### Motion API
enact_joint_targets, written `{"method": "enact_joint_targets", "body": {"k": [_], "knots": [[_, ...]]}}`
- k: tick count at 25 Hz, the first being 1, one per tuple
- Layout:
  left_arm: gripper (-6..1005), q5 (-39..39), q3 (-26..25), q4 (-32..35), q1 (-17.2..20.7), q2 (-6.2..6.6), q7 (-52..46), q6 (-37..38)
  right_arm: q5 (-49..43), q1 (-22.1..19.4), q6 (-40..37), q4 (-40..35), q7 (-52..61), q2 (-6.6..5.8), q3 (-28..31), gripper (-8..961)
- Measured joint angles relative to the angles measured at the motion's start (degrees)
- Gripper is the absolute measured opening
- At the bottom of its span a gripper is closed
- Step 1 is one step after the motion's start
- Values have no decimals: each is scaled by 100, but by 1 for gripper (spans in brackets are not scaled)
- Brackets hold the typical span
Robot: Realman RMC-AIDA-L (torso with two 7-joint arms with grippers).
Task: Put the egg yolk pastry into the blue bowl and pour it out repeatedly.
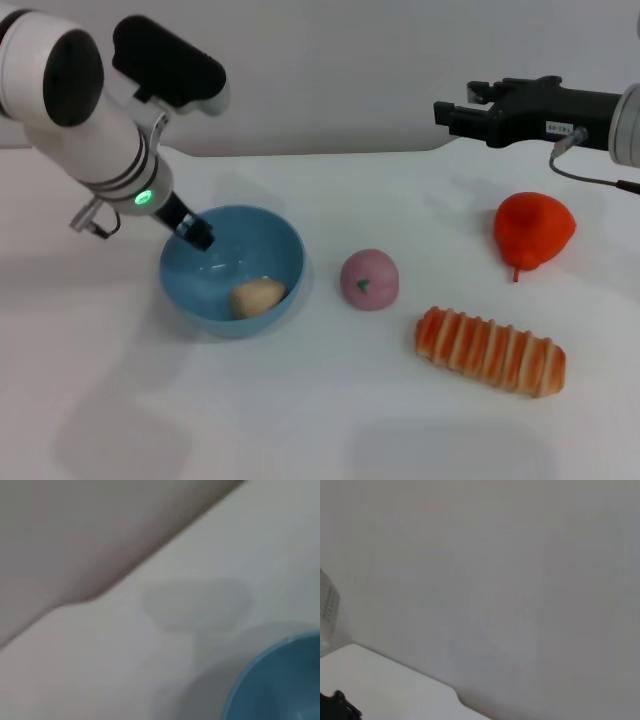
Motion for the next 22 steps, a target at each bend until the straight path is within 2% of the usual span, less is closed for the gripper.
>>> {"method": "enact_joint_targets", "body": {"k": [5, 9, 12, 14, 15, 17, 22], "knots": [[496, 209, 125, -707, 243, -4, -322, 149, 19, -36, 692, 102, -407, 4, 5, 517], [495, 206, 192, -1085, 543, -29, -551, 912, 41, -40, 1277, 299, -819, 11, -3, 516], [496, 203, 269, -1294, 790, -43, -835, 1606, 404, -47, 1614, 463, -1053, 0, 26, 516], [496, 142, 517, -1381, 1070, -53, -1184, 2580, 1083, -128, 1892, 570, -1637, 2, 80, 516], [496, 142, 517, -1381, 1070, -53, -1184, 2580, 1497, -162, 1960, 664, -2049, 2, 124, 516], [496, 49, 743, -1385, 1244, -54, -1395, 3271, 2448, -191, 1961, 903, -2927, -10, 226, 516], [496, -354, 1376, -1205, 1707, -59, -1910, 5353, 4974, -224, 1188, 1855, -5180, -43, 770, 517]]}}
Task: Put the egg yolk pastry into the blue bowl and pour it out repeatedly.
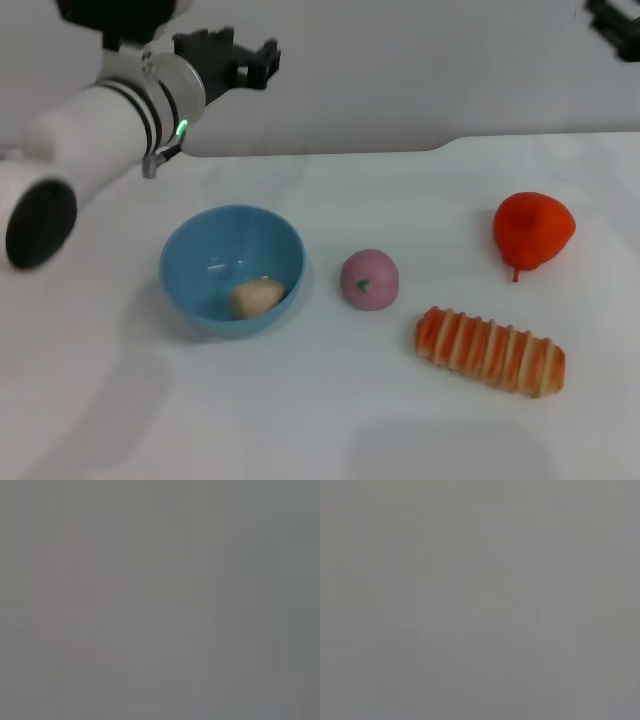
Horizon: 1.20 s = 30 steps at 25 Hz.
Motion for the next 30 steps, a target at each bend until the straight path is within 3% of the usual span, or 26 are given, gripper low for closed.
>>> {"method": "enact_joint_targets", "body": {"k": [2, 3, 7, 12, 17, 24, 30], "knots": [[496, -131, 130, 114, 73, -1, -148, 402, 824, -34, -462, 466, -738, -21, 173, 517], [496, -393, 478, 591, 147, -4, -411, 1317, 1213, -54, -661, 715, -1098, -30, 207, 517], [495, -589, 1009, 1261, 170, -11, -621, 2363, 2570, -157, -1428, 1806, -2690, -66, 209, 517], [495, -882, 1565, 1727, 374, -28, -781, 3467, 2868, -271, -1512, 2255, -3111, -30, 347, 517], [495, -1034, 1796, 1763, 699, -13, -786, 3797, 2916, -354, -1780, 2823, -3212, 10, 816, 523], [519, -1011, 1880, 1552, 1138, 42, -792, 3883, 2919, -459, -1952, 3088, -2945, 11, 851, 531], [554, -842, 1953, 1588, 1273, 47, -736, 3953, 2829, -469, -1967, 3164, -2891, 44, 778, 626]]}}
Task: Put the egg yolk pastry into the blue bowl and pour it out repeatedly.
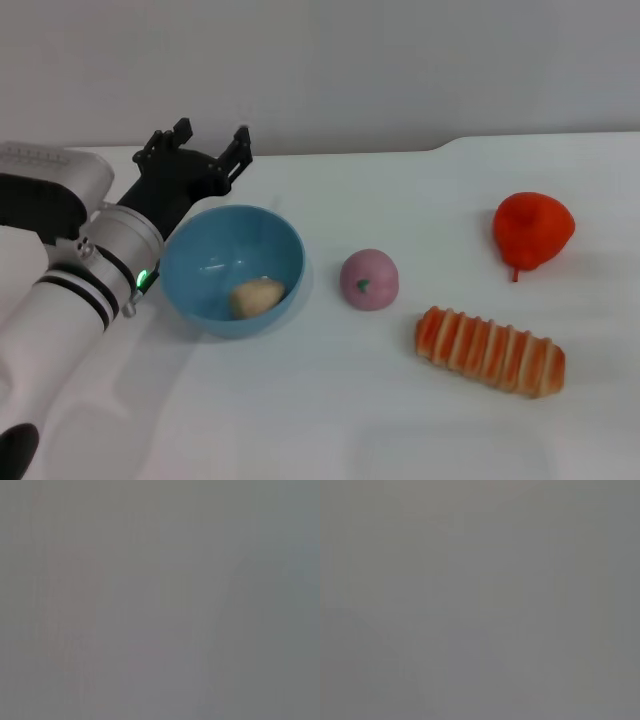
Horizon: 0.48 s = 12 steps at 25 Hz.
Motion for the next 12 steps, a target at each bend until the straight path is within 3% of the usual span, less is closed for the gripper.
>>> {"method": "enact_joint_targets", "body": {"k": [6, 12], "knots": [[770, 13, 35, 157, -25, -26, 23, 216, -69, 98, -1, 119, -469, 4, 28, 705], [828, 13, -10, 373, -186, -25, 76, 410, -52, 162, 16, 139, -600, 7, 45, 705]]}}
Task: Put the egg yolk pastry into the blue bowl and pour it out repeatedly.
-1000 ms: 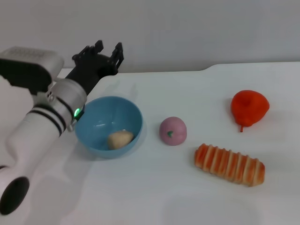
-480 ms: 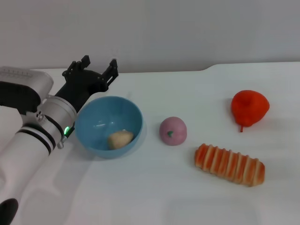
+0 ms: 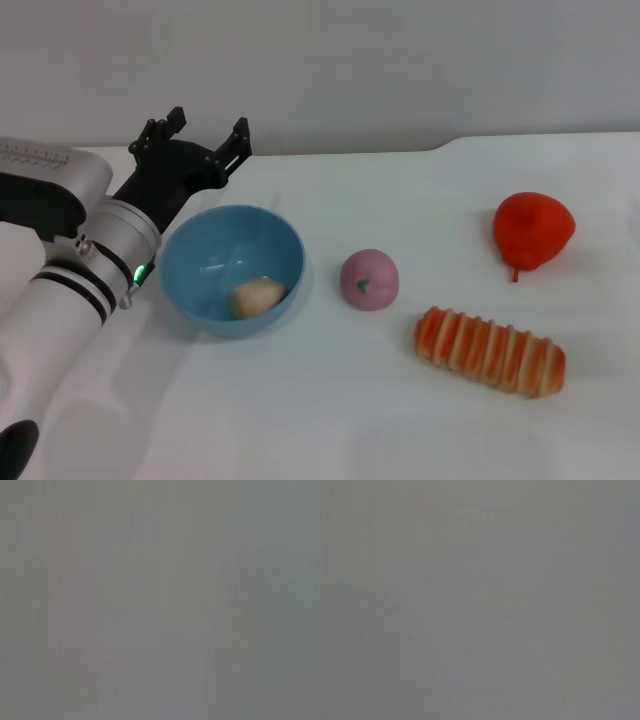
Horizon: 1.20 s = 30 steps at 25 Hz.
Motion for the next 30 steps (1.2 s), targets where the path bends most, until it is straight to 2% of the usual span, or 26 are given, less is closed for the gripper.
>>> {"method": "enact_joint_targets", "body": {"k": [6, 14, 22, 30], "knots": [[828, 3, 48, 70, -114, -5, 176, 4, 55, 9, -14, 7, -458, -2, 36, 705], [829, 1, -24, 32, -166, 26, 185, -61, 79, -46, -212, 87, -414, 10, 221, 705], [829, -11, -279, 494, -549, -4, 185, -618, 81, -21, -471, 137, -469, 9, 286, 705], [829, -2, -285, 600, -677, -2, 253, -667, 81, 95, -489, 161, -484, -9, 276, 705]]}}
